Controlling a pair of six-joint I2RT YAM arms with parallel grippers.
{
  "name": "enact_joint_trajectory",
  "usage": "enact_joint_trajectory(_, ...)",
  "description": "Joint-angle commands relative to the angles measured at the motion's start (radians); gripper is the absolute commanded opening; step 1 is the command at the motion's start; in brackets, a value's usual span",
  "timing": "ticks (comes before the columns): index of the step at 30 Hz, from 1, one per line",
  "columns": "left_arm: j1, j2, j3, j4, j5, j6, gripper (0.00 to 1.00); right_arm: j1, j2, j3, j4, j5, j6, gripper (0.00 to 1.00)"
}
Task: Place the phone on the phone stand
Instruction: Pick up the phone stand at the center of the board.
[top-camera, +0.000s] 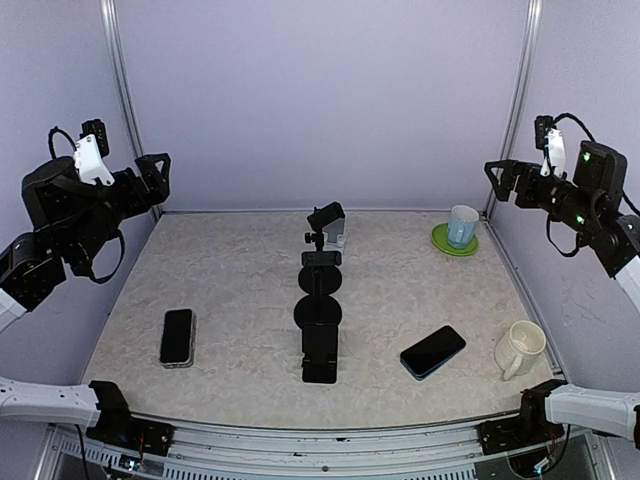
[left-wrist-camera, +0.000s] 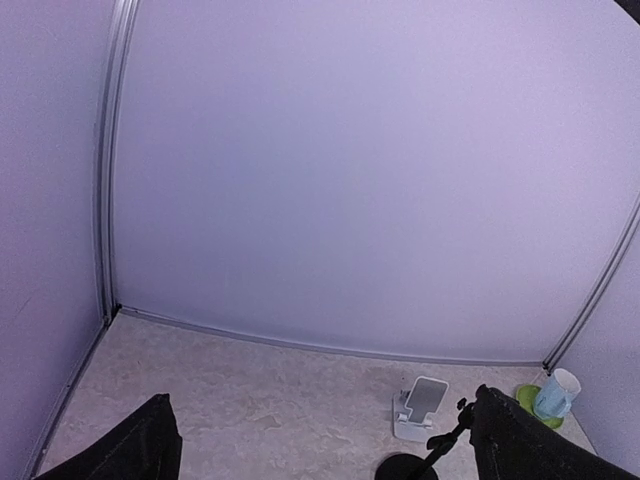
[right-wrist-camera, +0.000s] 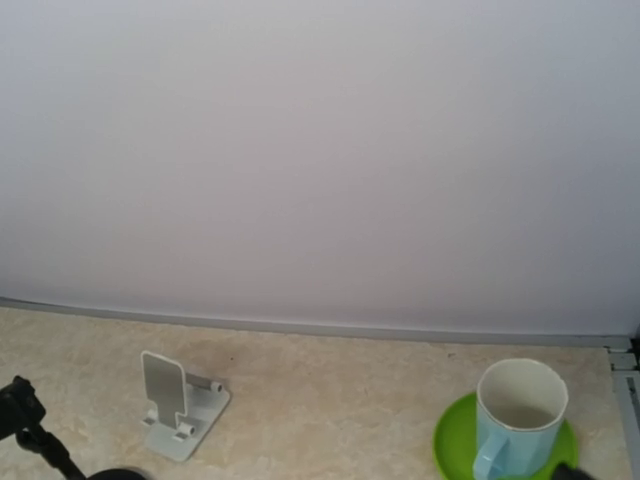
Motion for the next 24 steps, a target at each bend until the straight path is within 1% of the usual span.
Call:
enact_joint_trajectory(1,0.016,0.014,-0.002,0.013,0.068,-0.007,0.99,0.013,0.007,0.01,-0.005,0.01,-0.012,1.0)
enact_joint_trajectory(8,0.018,0.039,-0.024,0.019,0.09,-0.012,0.99,0.011,-0.076,-0.153,0.15,0.011,0.021,1.0)
enact_joint_trajectory(11,0.019,0.055,-0.038,0.036,0.103,-0.013,0.99,0.011,-0.034,-0.129,0.105,0.018,0.017,1.0)
enact_joint_trajectory(14,0.026,0.079,-0.052,0.058,0.131,-0.02,0.99,0.011,0.018,-0.114,0.073,-0.018,0.017,1.0)
enact_joint_trajectory(19,0.028,0.125,-0.071,0.065,0.16,-0.051,0.99,0.013,0.076,-0.157,0.096,-0.097,0.04,1.0)
enact_joint_trajectory(24,0.03,0.136,-0.117,0.082,0.174,-0.062,0.99,0.022,0.084,-0.222,0.15,-0.137,0.055,1.0)
